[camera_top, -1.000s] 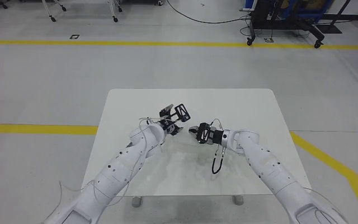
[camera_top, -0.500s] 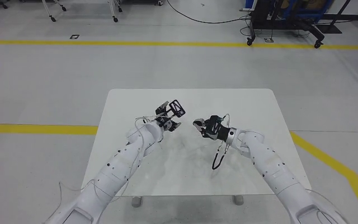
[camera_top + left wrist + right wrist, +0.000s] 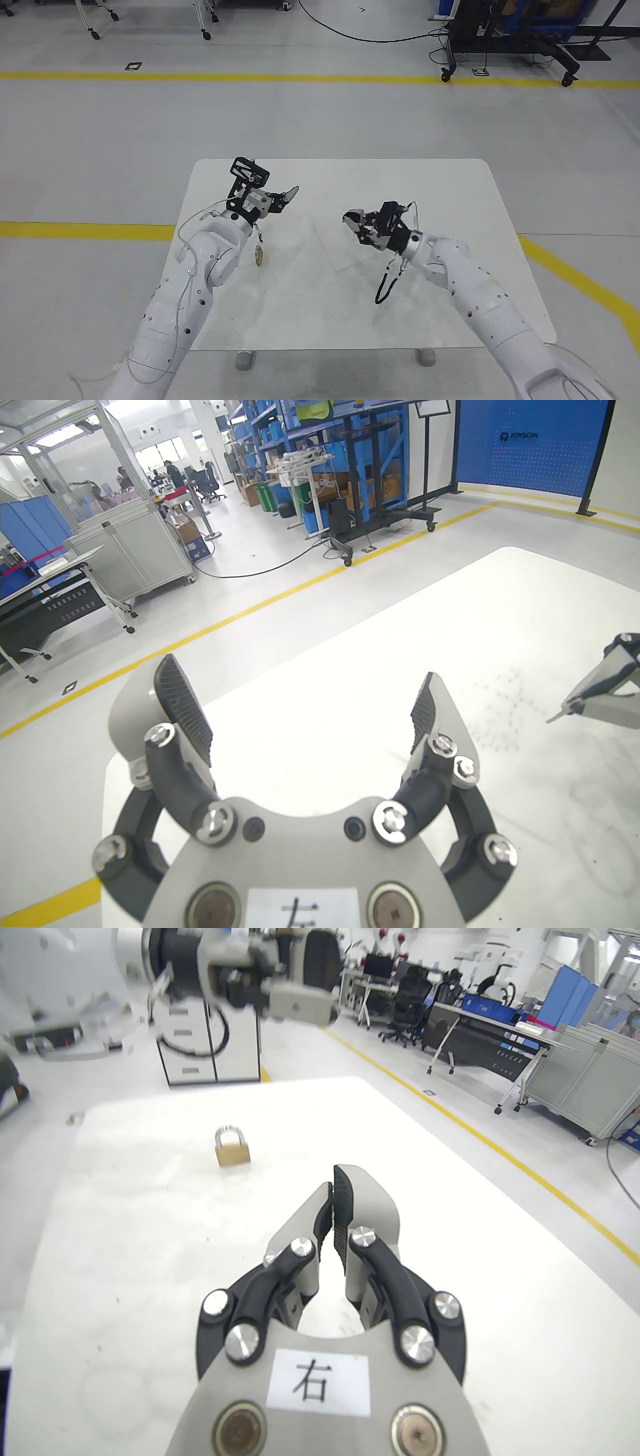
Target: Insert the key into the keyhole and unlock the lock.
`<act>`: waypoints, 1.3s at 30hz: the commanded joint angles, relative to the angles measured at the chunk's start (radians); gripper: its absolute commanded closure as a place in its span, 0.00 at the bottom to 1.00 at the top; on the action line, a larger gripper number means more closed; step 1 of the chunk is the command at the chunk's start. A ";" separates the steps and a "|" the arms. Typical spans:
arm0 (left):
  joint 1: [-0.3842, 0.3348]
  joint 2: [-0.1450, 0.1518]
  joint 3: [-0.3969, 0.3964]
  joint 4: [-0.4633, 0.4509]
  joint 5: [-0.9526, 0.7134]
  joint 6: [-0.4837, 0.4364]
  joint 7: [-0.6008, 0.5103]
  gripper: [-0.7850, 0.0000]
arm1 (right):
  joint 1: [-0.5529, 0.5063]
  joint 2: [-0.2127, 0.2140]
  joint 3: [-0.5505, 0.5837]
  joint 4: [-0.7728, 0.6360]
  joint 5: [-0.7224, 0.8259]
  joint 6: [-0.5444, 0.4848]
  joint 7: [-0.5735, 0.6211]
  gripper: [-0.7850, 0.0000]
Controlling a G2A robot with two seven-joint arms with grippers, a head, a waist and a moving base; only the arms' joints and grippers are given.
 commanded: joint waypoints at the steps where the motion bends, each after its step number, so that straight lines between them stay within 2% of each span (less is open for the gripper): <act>1: 0.000 0.000 0.000 0.000 0.000 0.000 0.000 0.00 | 0.009 -0.015 -0.006 0.023 0.161 -0.012 -0.004 1.00; 4: 0.015 -0.001 -0.024 -0.001 -0.050 0.030 0.015 0.00 | 0.028 -0.035 -0.022 0.066 0.299 -0.043 0.003 1.00; 8: 0.021 -0.001 -0.071 0.015 -0.254 -0.082 -0.011 0.00 | 0.058 -0.058 -0.044 0.126 0.418 -0.065 0.045 1.00; 10: 0.024 -0.002 -0.082 0.027 -0.387 -0.169 -0.032 0.00 | 0.068 -0.068 -0.055 0.148 0.475 -0.084 0.061 1.00; 12: 0.019 -0.003 -0.088 0.057 -0.556 -0.273 -0.085 0.00 | 0.078 -0.079 -0.066 0.163 0.527 -0.112 0.074 1.00; 15: -0.003 -0.007 -0.084 0.106 -0.763 -0.371 -0.174 0.00 | 0.095 -0.092 -0.083 0.188 0.602 -0.185 0.105 1.00; 18: -0.024 -0.009 -0.070 0.140 -0.899 -0.456 -0.240 0.00 | 0.111 -0.107 -0.104 0.222 0.676 -0.263 0.140 1.00; 20: -0.037 -0.009 -0.062 0.167 -0.980 -0.503 -0.288 0.01 | 0.117 -0.119 -0.128 0.229 0.753 -0.276 0.169 1.00; 22: -0.050 -0.007 -0.055 0.185 -1.026 -0.537 -0.334 0.10 | 0.120 -0.126 -0.151 0.227 0.849 -0.276 0.206 1.00; 25: -0.061 -0.006 -0.037 0.211 -1.107 -0.561 -0.405 0.11 | 0.133 -0.129 -0.168 0.237 0.927 -0.276 0.259 1.00; 26: -0.066 -0.006 -0.031 0.223 -1.137 -0.555 -0.431 0.16 | 0.134 -0.129 -0.174 0.235 0.953 -0.276 0.273 1.00; 27: -0.073 -0.006 -0.024 0.233 -1.158 -0.540 -0.455 0.52 | 0.136 -0.130 -0.179 0.235 0.974 -0.276 0.288 1.00; 28: -0.081 -0.006 -0.017 0.238 -1.170 -0.530 -0.476 0.59 | 0.136 -0.130 -0.183 0.235 0.996 -0.276 0.300 1.00; 32: -0.097 -0.005 0.004 0.233 -1.146 -0.542 -0.504 0.75 | 0.140 -0.131 -0.196 0.233 1.088 -0.276 0.354 1.00; 36: -0.100 -0.006 0.018 0.232 -1.118 -0.536 -0.492 0.77 | 0.145 -0.131 -0.199 0.233 1.143 -0.276 0.403 1.00; 38: -0.101 -0.005 0.023 0.231 -1.113 -0.541 -0.489 0.91 | 0.147 -0.132 -0.200 0.234 1.154 -0.276 0.418 1.00; 39: -0.102 -0.005 0.024 0.232 -1.112 -0.541 -0.487 0.95 | 0.148 -0.133 -0.200 0.235 1.157 -0.276 0.424 1.00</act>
